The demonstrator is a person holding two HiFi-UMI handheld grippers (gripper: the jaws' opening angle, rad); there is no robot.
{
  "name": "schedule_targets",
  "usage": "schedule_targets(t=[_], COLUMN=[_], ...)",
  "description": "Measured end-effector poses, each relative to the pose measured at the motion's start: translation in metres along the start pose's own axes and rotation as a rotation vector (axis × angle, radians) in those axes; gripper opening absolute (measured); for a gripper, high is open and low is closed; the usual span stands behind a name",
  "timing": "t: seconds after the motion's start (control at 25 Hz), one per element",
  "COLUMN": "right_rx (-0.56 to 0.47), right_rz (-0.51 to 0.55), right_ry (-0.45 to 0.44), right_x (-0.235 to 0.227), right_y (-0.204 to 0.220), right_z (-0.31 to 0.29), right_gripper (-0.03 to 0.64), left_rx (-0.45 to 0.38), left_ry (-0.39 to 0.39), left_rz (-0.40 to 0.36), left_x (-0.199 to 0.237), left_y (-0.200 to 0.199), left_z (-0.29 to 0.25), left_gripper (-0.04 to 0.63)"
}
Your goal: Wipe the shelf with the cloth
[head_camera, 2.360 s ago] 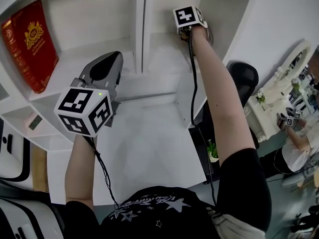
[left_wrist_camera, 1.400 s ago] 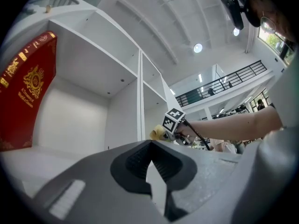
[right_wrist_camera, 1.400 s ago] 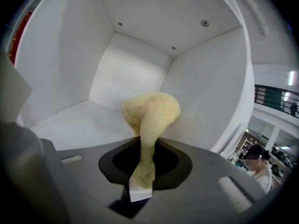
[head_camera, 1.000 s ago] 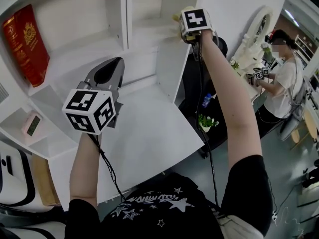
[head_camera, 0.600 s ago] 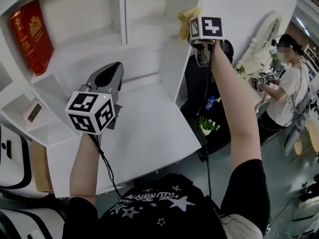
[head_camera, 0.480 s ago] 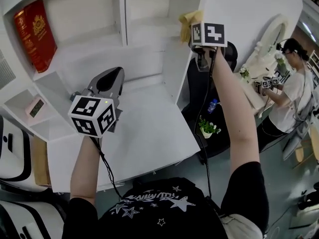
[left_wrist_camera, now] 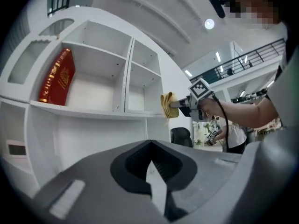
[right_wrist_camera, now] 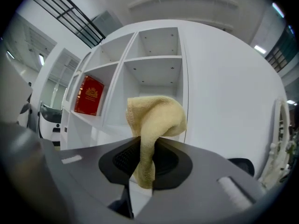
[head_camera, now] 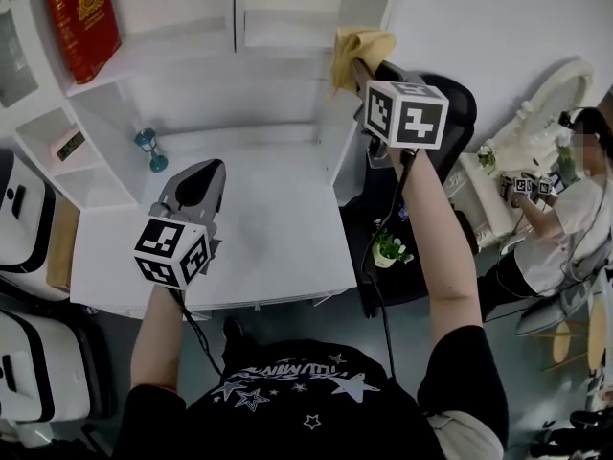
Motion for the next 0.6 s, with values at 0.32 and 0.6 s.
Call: schedule_targets(t=[0.32,0.6], right_rx=[-0.076,-0.063], right_rz=[0.01,0.012], right_ry=[-0.23,-0.374], right_x=[0.042,0.076], right_y=[0.057,0.115], right_z=[0.042,0.066], right_gripper=[0.083,0.08], left_rx=[0.076,0.118], left_ry=[-0.168,-0.275], left_rz=[0.078,0.136], left_x=[-0.058,-0.102], left_y=[0.073,0.111], left_z=[0.033,0.073], left_gripper=[0.003,0.003])
Point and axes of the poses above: the fingertips, and each gripper's own axes: z backward along the fingers, x to its left, y out of its underside, the point moved 1 cm from there along z, backward along the fingers, and after that the axes turned 13 degrees about x, right-handed, at the moved point
